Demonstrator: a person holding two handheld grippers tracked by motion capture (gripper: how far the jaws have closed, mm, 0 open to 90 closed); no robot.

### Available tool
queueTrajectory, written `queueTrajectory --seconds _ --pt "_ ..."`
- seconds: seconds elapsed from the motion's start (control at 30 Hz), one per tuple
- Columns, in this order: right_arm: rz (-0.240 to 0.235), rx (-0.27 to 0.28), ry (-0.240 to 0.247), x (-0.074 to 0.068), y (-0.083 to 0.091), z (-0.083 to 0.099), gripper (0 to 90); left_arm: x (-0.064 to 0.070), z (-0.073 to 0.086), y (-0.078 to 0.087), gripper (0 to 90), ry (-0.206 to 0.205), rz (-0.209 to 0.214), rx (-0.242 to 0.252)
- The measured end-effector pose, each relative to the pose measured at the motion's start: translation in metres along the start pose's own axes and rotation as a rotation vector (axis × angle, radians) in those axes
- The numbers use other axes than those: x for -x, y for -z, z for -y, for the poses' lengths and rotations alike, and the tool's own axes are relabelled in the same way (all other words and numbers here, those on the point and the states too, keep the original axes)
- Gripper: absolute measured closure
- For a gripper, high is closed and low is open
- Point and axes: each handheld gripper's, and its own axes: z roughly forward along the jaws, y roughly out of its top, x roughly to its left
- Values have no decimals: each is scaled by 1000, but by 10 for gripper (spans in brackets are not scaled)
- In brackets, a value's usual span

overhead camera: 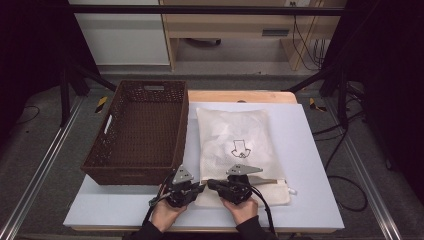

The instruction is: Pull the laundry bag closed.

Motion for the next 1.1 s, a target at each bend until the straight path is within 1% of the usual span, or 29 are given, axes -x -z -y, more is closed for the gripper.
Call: queueTrajectory --seconds 0.03,0.1,0.13,0.3,0.4,0.47,0.63,0.67,0.7,0.73,0.77,0.8,0.83,0.87,0.9,0.93,1.0,1.1 --pt "2 -1 3 0 0 0 872 1 0 1 835 6 -8 0" --pt "1 3 -5 0 -1 1 872 4 -1 2 842 -3 -31 0" --pt "0 6 -6 0 -1 1 872 5 -1 3 844 2 -40 3" --pt "8 6 -23 0 0 1 873 8 -1 5 851 2 -60 21" --pt "5 13 -28 1 1 1 873 8 -2 8 852 9 -59 33" --pt "16 10 -40 2 1 0 873 8 -2 8 852 8 -58 36" --pt "11 6 -52 2 2 0 873 9 -3 9 852 0 -60 37" --pt "8 6 -59 3 2 0 873 9 -3 11 852 2 -63 48" --pt "21 2 -65 3 2 -1 874 9 -4 12 852 7 -56 50" --pt "16 5 -67 5 3 0 875 8 -4 13 852 13 -55 58" --pt "27 2 -68 5 3 0 874 8 -4 15 853 14 -59 69" --pt "52 1 -61 6 3 0 874 7 -5 16 853 13 -60 64" --pt "66 -3 -64 9 3 1 874 6 -5 17 852 15 -61 68" --pt "50 4 -73 12 4 3 874 5 -5 18 852 15 -56 66" --pt "52 3 -69 13 6 4 874 5 -5 17 852 16 -52 58" --pt "57 -1 -65 12 7 4 874 5 -4 17 851 9 -57 58" --pt "67 -4 -37 10 8 4 873 6 -3 15 850 -5 -65 47" --pt "62 -13 -42 12 10 4 873 8 -2 14 850 -16 -72 43"
